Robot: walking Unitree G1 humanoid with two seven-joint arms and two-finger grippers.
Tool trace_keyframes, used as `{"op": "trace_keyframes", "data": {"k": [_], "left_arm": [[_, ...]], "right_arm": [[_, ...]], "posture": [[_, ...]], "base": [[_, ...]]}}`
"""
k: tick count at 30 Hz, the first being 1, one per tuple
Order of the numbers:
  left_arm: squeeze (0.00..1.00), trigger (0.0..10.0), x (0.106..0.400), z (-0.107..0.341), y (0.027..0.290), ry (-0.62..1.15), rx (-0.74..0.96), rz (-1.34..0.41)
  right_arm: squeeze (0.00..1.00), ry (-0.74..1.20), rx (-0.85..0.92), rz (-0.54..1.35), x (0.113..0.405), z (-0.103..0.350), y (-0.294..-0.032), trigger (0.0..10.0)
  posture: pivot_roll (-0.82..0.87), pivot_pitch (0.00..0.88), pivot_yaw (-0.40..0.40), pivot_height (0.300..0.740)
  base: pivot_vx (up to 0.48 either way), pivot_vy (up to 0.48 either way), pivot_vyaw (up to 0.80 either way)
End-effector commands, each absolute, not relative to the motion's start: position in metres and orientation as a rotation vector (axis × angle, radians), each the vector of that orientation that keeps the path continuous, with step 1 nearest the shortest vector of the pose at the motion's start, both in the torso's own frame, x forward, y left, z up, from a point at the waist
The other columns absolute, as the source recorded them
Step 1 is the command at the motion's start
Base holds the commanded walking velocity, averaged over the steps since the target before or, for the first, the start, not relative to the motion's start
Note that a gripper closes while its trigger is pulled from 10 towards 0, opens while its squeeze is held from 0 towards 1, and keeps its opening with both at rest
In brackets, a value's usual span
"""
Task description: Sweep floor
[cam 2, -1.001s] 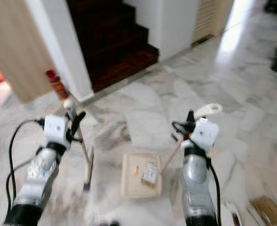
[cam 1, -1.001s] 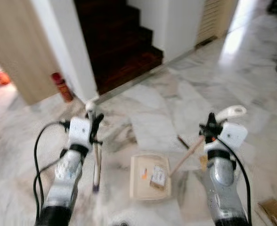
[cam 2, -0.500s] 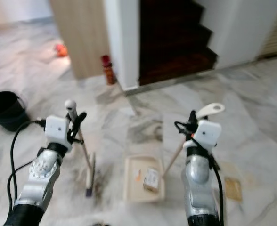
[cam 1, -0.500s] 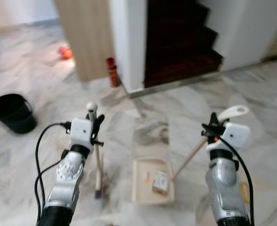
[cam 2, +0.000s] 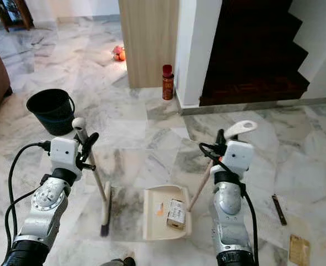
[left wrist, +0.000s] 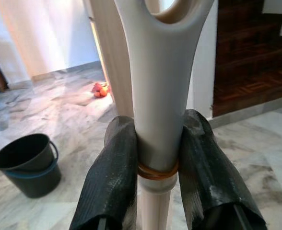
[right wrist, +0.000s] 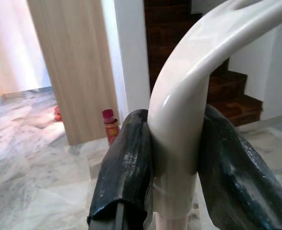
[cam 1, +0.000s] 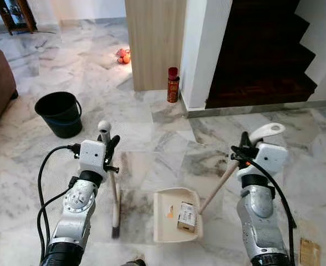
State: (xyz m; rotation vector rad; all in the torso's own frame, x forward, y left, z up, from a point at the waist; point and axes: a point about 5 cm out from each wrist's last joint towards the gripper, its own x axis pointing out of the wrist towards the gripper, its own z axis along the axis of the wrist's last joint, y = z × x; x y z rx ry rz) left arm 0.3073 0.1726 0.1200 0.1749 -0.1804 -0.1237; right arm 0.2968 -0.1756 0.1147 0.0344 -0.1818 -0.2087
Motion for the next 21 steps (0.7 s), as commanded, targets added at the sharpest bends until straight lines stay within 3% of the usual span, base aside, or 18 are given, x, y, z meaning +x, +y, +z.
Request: {"op": "trace_keyframes", "data": {"k": [1,21], "left_arm": [[0.00,10.0,0.3098,0.1321,0.1714,-0.233,0.192,-0.132],[0.00,10.0,0.3135,0.1301,0.1702,-0.213,0.171,-0.148]], "right_arm": [[0.00,-0.229,0.043,-0.212,0.2987,0.1255,-0.1768,10.0],[0.00,-0.225,0.051,-0.213,0.2983,0.1257,-0.1744,10.0]], "posture": [[-0.06,0.069,0.012,0.740],[-0.09,0.061,0.042,0.740]], "base": [[0.000,0.000,0.00],[0.000,0.000,0.00]]}}
